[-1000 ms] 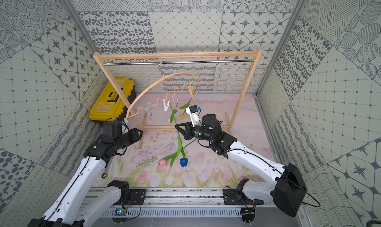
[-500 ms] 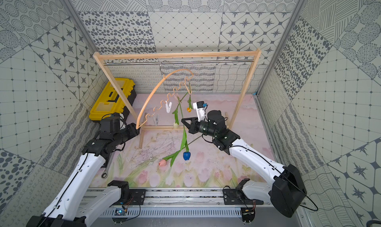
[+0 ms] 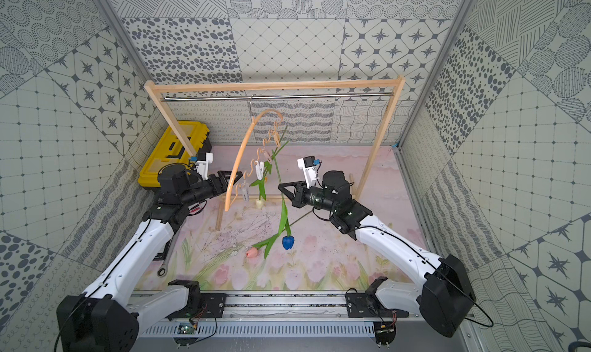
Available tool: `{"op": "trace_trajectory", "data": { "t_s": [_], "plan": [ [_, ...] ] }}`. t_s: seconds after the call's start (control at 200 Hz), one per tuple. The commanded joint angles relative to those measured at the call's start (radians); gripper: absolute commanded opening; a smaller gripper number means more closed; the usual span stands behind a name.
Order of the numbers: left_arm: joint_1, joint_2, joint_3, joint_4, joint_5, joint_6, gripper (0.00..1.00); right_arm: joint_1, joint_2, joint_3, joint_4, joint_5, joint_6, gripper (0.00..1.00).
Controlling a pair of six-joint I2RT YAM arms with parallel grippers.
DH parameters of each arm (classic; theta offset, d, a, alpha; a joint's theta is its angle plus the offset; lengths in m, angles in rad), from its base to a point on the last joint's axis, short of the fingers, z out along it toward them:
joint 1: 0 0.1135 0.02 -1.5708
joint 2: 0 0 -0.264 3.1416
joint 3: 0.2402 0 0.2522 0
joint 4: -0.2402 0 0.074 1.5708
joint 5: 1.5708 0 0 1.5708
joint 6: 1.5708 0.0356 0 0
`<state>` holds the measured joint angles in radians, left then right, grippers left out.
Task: Dry the flowers on a clothes hanger
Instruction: Open the clamp at the hanger.
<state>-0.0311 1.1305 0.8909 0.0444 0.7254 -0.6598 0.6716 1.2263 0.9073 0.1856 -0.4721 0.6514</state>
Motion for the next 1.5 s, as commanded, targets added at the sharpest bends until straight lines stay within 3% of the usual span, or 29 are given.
{"op": "trace_trajectory", "data": {
  "t_s": [0.0,0.38,0.69,0.921,1.496],
  "plan": [
    [0.002,0.063,0.035,0.456,0.369,-0.203,0.71,0.003,0.001,0.013,0.060,-0.020,0.011,0.00],
    [-0.122,0.110,0.080,0.352,0.403,-0.053,0.75,0.016,0.018,0.034,0.048,-0.020,0.002,0.00],
    [-0.250,0.116,0.146,0.126,0.234,0.227,0.74,0.017,0.004,0.030,0.028,-0.024,-0.005,0.00],
    [-0.276,0.113,0.164,0.103,0.159,0.293,0.63,0.016,-0.004,0.033,0.016,-0.029,-0.006,0.00],
    [-0.277,0.218,0.280,-0.019,0.077,0.462,0.69,0.016,0.003,0.061,-0.014,-0.033,-0.019,0.00]
  ]
}}
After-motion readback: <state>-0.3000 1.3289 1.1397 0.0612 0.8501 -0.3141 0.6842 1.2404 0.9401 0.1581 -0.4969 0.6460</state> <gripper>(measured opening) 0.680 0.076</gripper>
